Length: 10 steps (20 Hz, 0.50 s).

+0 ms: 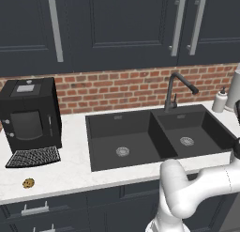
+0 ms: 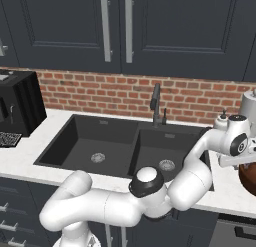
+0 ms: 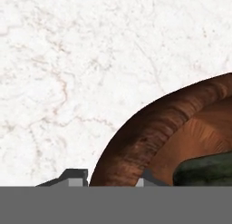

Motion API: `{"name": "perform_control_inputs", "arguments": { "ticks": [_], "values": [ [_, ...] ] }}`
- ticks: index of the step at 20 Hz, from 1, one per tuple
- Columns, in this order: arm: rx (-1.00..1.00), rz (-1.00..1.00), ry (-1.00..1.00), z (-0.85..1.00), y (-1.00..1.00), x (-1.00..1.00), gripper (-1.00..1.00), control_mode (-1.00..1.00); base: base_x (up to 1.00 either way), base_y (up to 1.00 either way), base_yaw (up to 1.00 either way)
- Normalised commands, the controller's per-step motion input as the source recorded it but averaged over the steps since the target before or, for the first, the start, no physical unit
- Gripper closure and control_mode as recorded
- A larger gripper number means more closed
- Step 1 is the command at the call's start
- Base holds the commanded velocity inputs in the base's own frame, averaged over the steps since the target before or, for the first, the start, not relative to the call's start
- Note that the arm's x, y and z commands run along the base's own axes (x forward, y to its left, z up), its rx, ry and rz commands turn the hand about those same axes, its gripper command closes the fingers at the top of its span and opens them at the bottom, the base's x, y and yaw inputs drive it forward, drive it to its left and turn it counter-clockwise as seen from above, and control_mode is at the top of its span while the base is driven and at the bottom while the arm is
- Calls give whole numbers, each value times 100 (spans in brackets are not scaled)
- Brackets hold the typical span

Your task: Pick the cucumber from the sink and place it in the bowl. Then pick the bowl and place it in the microwave. Then close the microwave door and press the start button.

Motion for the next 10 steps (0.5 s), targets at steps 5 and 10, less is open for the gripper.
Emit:
{"name": "perform_control_inputs", "arguments": {
  "ticks": [5,10],
  "values": [
    [0,1,5,-3,0,-4,100,-100,0,0,0],
    [0,0,0,0,0,-11,100,-100,0,0,0]
  ]
}}
